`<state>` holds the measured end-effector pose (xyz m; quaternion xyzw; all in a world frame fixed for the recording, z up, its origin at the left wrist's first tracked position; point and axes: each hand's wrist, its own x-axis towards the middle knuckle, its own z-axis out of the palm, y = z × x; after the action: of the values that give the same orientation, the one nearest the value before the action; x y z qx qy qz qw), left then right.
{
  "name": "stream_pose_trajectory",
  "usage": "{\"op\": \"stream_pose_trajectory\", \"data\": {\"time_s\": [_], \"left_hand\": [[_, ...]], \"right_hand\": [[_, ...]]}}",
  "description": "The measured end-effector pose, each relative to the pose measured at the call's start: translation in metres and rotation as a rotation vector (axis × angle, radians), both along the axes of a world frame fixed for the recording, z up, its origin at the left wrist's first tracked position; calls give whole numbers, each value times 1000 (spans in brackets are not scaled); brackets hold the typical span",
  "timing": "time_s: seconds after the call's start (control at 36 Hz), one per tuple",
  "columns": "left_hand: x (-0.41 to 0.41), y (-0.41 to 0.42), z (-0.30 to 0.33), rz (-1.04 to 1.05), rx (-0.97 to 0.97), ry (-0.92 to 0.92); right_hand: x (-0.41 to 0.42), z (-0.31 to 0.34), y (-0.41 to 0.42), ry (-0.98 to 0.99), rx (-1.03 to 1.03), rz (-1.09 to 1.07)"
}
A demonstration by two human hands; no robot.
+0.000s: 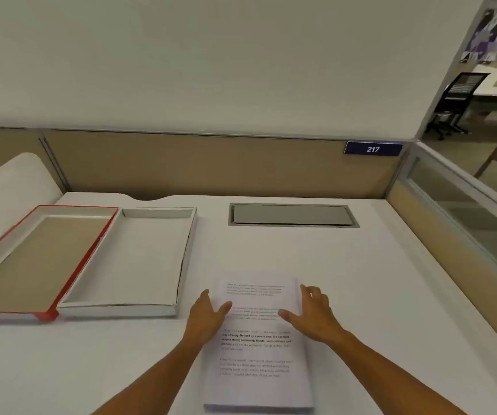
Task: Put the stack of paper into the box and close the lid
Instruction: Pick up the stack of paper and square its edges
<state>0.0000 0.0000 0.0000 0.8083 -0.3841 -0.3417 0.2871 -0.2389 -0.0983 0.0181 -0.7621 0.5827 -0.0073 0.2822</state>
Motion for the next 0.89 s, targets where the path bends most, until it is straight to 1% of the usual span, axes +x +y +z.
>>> {"op": "stream_pose_trajectory", "data": {"time_s": [0.06, 0.11, 0.19, 0.25, 0.36, 0.42, 0.53, 0.67, 0.81, 0.89], "left_hand": [[-3, 2, 0, 57, -9, 57], [-7, 6, 3, 67, 19, 75], [-13, 7, 2, 76, 37, 88], [-16, 6, 1, 79, 70, 66], [-25, 0, 3, 128, 196, 4], [-30, -4, 5, 158, 248, 40], [-34, -9, 5, 195, 291, 100], [-29, -14, 6, 263, 307, 163], [-29, -23, 8, 272, 388, 57], [-30, -27, 9, 252, 400, 55]], "right_hand": [[-2, -4, 7, -37, 68, -92], [-4, -8, 15, -52, 145, -144], [-4, -17, 25, -141, 233, -225], [-4, -20, 29, -177, 253, -274], [1, -24, 34, -209, 294, -321], [5, -24, 37, -189, 300, -317], [12, -27, 42, -74, 237, -272], [16, -27, 42, -42, 220, -266], [16, -28, 41, -39, 222, -273], [16, -29, 40, -43, 218, -276]]}}
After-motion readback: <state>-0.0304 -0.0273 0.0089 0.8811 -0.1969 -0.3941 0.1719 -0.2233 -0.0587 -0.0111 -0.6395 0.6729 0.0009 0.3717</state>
